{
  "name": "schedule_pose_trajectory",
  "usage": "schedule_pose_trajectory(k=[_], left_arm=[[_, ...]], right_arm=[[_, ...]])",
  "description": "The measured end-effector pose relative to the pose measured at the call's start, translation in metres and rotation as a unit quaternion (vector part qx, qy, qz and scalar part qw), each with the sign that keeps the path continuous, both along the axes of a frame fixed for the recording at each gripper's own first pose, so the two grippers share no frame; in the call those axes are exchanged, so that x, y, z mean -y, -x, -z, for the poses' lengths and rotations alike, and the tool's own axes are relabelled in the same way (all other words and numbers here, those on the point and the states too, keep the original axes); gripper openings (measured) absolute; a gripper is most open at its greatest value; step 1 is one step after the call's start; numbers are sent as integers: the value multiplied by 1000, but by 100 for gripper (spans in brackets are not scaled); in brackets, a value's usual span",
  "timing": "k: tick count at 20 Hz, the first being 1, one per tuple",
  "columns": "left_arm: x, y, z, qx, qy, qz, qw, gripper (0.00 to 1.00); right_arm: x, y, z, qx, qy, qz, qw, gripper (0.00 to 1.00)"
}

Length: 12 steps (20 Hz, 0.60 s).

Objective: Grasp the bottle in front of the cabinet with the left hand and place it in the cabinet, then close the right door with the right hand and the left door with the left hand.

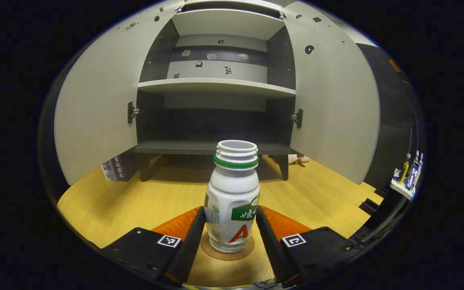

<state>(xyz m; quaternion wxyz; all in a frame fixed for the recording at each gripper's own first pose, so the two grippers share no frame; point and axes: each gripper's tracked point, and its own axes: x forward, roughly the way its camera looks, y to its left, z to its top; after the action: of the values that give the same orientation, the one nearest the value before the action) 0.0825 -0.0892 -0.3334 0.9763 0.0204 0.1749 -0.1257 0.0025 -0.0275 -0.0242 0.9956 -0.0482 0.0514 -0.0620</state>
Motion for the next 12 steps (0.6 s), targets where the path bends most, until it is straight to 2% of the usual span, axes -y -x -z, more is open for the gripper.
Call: schedule_pose_trajectory(k=[1, 2, 6, 12], left_arm=[[0, 2, -5, 1, -3, 3, 1000, 76], [-1, 2, -12, 3, -8, 5, 1000, 75], [-6, 5, -51, 11, -23, 11, 1000, 74], [-14, -2, -133, 16, 5, 4, 1000, 72]], right_arm=[[0, -2, 1, 0, 1, 0, 1000, 91], [1, -2, 2, 1, 2, 0, 1000, 96], [-1, -4, 7, 5, 3, -6, 1000, 96], [-6, -7, 16, 8, -15, -20, 1000, 96]])
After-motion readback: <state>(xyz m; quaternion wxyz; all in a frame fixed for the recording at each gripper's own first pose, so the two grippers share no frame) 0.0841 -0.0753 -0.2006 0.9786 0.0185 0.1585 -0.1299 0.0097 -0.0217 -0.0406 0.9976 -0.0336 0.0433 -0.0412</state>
